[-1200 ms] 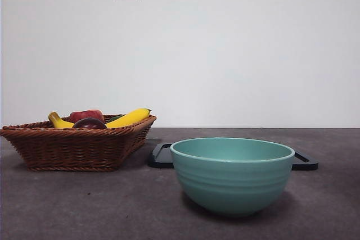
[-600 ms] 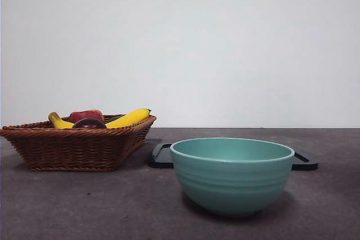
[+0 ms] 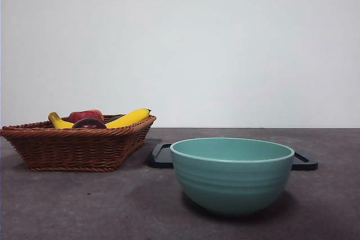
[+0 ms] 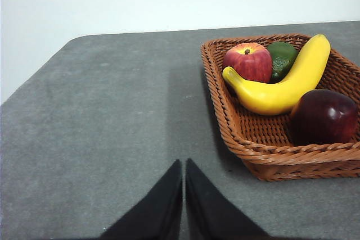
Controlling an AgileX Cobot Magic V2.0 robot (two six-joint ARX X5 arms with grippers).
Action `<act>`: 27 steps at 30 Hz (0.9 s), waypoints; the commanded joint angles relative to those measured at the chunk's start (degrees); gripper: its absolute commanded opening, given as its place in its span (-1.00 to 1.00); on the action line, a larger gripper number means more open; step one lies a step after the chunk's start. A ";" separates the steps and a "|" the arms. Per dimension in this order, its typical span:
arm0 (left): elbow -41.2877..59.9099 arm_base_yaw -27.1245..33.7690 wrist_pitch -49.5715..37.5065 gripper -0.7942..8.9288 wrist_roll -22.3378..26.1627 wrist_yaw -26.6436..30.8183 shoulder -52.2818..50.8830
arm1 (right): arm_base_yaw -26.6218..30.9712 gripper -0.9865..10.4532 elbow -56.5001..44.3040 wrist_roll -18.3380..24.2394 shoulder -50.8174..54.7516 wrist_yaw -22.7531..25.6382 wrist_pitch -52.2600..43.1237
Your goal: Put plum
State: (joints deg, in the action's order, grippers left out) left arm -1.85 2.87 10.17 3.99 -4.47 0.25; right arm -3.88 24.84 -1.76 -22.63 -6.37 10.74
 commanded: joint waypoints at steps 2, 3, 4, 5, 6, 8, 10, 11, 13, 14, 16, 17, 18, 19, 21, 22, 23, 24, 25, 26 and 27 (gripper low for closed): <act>1.18 0.15 0.52 -0.82 0.92 0.02 -0.07 | 3.21 -0.82 -7.39 1.40 6.01 1.29 -4.76; 1.18 0.15 0.52 -0.82 0.90 0.04 -0.09 | 3.82 -0.82 -9.01 1.38 7.50 1.79 -5.38; 1.18 0.15 0.50 -0.82 0.90 0.04 -0.09 | 4.39 -0.82 -10.69 1.38 9.09 2.25 -6.03; 1.18 0.15 0.50 -0.82 0.90 0.04 -0.09 | 4.87 -0.82 -12.17 1.38 10.60 2.36 -6.47; 1.18 0.15 0.52 -0.82 0.90 0.02 -0.09 | 5.25 -0.82 -13.33 1.40 11.87 2.36 -6.56; 1.18 0.15 0.50 -0.82 0.90 0.02 -0.07 | 5.92 -0.82 -15.80 1.40 14.60 2.60 -6.84; 1.18 0.15 0.52 -0.82 0.90 0.02 -0.09 | 6.19 -0.82 -17.92 1.36 16.68 3.56 -7.63; 1.18 0.15 0.52 -0.82 0.90 0.02 -0.07 | 6.23 -0.82 -19.08 1.36 17.64 3.65 -8.37; 1.18 0.15 0.52 -0.82 0.90 0.02 -0.07 | 6.23 -0.82 -20.83 1.25 19.04 3.65 -9.03; 1.18 0.15 0.50 -0.82 0.90 0.02 -0.07 | 6.23 -0.82 -21.51 1.11 19.58 3.63 -9.09; 1.18 0.15 0.50 -0.82 0.92 0.04 -0.09 | 6.23 -0.82 -22.53 0.98 20.31 3.63 -9.09; 1.18 0.15 0.52 -0.82 0.90 0.02 -0.09 | 6.23 -0.82 -23.02 0.94 20.59 3.63 -9.14; 1.18 0.15 0.50 -0.82 0.90 0.02 -0.09 | 6.23 -0.82 -23.39 0.94 20.79 3.63 -9.16; 1.18 0.15 0.50 -0.82 0.90 0.04 -0.09 | 6.23 -0.82 -23.85 0.94 21.11 3.65 -9.14; 1.18 0.15 0.52 -0.82 0.90 0.02 -0.09 | 6.23 -0.82 -24.22 0.94 21.77 3.65 -8.15; 1.18 0.15 0.52 -0.82 0.90 0.02 -0.07 | 6.23 -0.82 -24.22 0.94 22.10 3.63 -7.56; 1.18 0.15 0.52 -0.82 0.90 0.04 -0.07 | 6.23 -0.82 -24.22 0.94 22.43 3.63 -7.21; 1.18 0.15 0.50 -0.82 0.90 0.04 -0.07 | 6.23 -0.82 -24.22 0.94 22.45 3.63 -7.10; 1.18 0.15 0.52 -0.82 0.90 0.04 -0.07 | 6.23 -0.82 -24.22 0.94 22.43 3.63 -7.02; 1.18 0.15 0.52 -0.82 0.90 0.04 -0.07 | 6.23 -0.82 -24.22 0.94 22.43 3.63 -6.73; 1.18 0.15 0.52 -0.82 0.90 0.02 -0.07 | 6.23 -0.82 -24.22 0.94 22.43 3.63 -6.21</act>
State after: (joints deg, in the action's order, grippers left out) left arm -1.85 2.87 10.17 3.99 -4.47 0.25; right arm 2.31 0.91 -0.84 -0.36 -2.87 4.47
